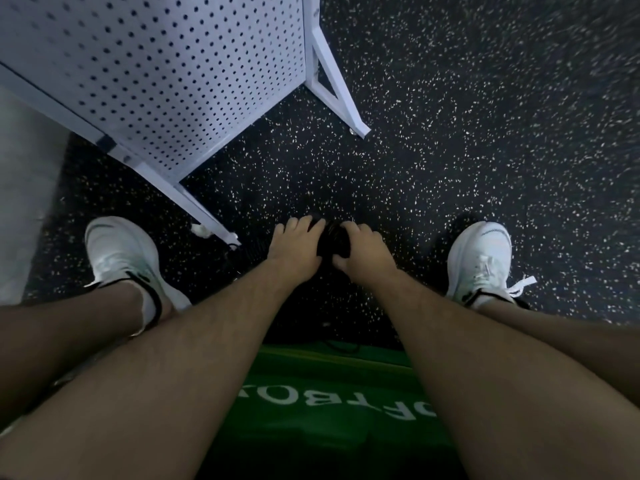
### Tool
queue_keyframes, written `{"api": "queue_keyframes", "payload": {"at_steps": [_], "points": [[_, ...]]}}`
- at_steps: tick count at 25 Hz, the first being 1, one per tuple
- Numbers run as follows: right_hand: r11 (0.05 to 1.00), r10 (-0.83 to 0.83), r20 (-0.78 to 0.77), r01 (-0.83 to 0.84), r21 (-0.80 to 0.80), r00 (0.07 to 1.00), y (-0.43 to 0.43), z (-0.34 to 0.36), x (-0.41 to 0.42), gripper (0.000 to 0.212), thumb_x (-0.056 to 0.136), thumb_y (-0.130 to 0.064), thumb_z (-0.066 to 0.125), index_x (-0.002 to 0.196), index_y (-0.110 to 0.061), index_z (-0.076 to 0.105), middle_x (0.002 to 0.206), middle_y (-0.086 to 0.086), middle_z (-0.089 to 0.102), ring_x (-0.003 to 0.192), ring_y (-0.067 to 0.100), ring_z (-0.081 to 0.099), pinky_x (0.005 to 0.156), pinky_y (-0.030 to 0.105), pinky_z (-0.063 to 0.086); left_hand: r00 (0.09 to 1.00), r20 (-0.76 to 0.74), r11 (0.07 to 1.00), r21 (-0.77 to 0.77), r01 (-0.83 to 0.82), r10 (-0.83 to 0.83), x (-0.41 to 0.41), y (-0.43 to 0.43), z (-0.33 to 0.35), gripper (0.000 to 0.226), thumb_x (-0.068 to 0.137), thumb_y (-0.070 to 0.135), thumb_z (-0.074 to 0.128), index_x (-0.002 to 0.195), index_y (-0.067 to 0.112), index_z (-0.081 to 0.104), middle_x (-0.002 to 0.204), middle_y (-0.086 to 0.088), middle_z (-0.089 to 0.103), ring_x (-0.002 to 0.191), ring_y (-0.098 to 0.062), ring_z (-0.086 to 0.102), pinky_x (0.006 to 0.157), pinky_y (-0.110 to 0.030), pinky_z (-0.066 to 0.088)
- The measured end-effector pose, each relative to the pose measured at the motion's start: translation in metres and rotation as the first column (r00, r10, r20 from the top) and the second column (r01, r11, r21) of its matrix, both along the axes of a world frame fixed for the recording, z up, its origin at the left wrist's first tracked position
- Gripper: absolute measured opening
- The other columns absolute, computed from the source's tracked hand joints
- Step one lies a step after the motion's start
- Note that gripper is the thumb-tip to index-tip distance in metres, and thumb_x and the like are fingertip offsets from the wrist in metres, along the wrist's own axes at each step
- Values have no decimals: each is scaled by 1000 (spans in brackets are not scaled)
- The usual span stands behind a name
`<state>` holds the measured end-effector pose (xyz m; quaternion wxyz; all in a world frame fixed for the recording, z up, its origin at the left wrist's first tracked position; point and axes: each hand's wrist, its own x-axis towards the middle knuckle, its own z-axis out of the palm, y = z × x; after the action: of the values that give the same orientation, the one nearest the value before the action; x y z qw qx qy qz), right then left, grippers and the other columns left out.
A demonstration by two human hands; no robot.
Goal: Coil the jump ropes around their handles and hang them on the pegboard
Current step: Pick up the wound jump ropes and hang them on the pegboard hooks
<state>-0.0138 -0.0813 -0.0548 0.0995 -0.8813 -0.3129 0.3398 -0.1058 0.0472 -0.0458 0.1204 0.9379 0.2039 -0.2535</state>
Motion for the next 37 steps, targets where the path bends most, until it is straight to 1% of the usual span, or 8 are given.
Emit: {"api": "queue_keyframes", "payload": {"at_steps": [5, 9, 17, 21, 25, 28, 31, 37], "points": [[992, 5, 128, -21, 122, 992, -1, 45, 30, 67, 87, -41, 66, 148, -24, 41, 135, 1, 52, 122, 25, 47, 104, 39, 43, 986, 156, 995, -90, -49, 63, 10, 7, 40, 78, 98, 38, 58, 161, 23, 14, 166, 3, 20, 149, -21, 23, 120, -43, 20], [960, 21, 271, -95, 263, 962, 13, 134, 60, 67, 86, -40, 67, 147, -26, 43, 135, -2, 53, 122, 23, 48, 103, 36, 41, 927, 373, 999, -14, -44, 46, 26, 17, 114, 83, 97, 42, 59, 162, 19, 11, 167, 4, 17, 151, -18, 19, 122, -43, 17], [802, 40, 573, -368, 470, 818, 4, 377, 93, 69, 84, -42, 74, 146, -28, 47, 134, -6, 56, 122, 19, 50, 105, 34, 42, 621, 763, 979, 201, 35, -178, 38, 49, 331, 73, 98, 36, 61, 159, 19, 25, 164, 5, 27, 150, -15, 25, 123, -43, 24], [629, -59, 492, -350, 694, 869, 4, 465, 93, 58, 81, -37, 80, 135, -30, 59, 128, -13, 61, 119, 5, 53, 103, 19, 38, 447, 882, 988, 154, 30, -151, 30, 48, 417, 67, 102, 37, 55, 159, 18, 27, 164, 6, 26, 151, -11, 21, 125, -41, 22], [497, -94, 227, -152, 854, 969, 4, 490, 88, 45, 82, -30, 81, 124, -36, 65, 116, -22, 66, 105, -14, 58, 92, 5, 39, 303, 942, 986, 162, -24, -148, 16, 43, 452, 65, 102, 37, 56, 159, 21, 29, 165, 12, 20, 152, -2, 12, 126, -32, 14], [403, -109, 38, 10, 915, 993, 11, 489, 79, 35, 86, -28, 78, 118, -35, 66, 109, -20, 68, 99, -10, 62, 89, 11, 47, 239, 962, 990, -115, -82, 131, 16, 41, 451, 80, 96, 42, 64, 160, 23, 20, 164, 11, 18, 151, -3, 17, 125, -28, 15], [304, -157, -74, 120, 945, 985, 22, 486, 63, 33, 87, -32, 77, 116, -37, 63, 108, -18, 68, 96, -6, 63, 87, 20, 50, 199, 893, 912, -410, -7, 403, 21, 29, 448, 68, 95, 46, 63, 153, 32, 31, 152, 12, 40, 136, -1, 44, 115, -37, 41], [358, -264, 191, -88, 929, 945, 46, 470, 31, 49, 83, -44, 76, 125, -33, 52, 116, -14, 56, 102, -2, 58, 78, 15, 47, 167, 743, 717, -669, 196, 648, 42, 18, 470, 43, 93, 49, 65, 127, 62, 42, 135, 25, 58, 127, -5, 57, 105, -42, 49]]}}
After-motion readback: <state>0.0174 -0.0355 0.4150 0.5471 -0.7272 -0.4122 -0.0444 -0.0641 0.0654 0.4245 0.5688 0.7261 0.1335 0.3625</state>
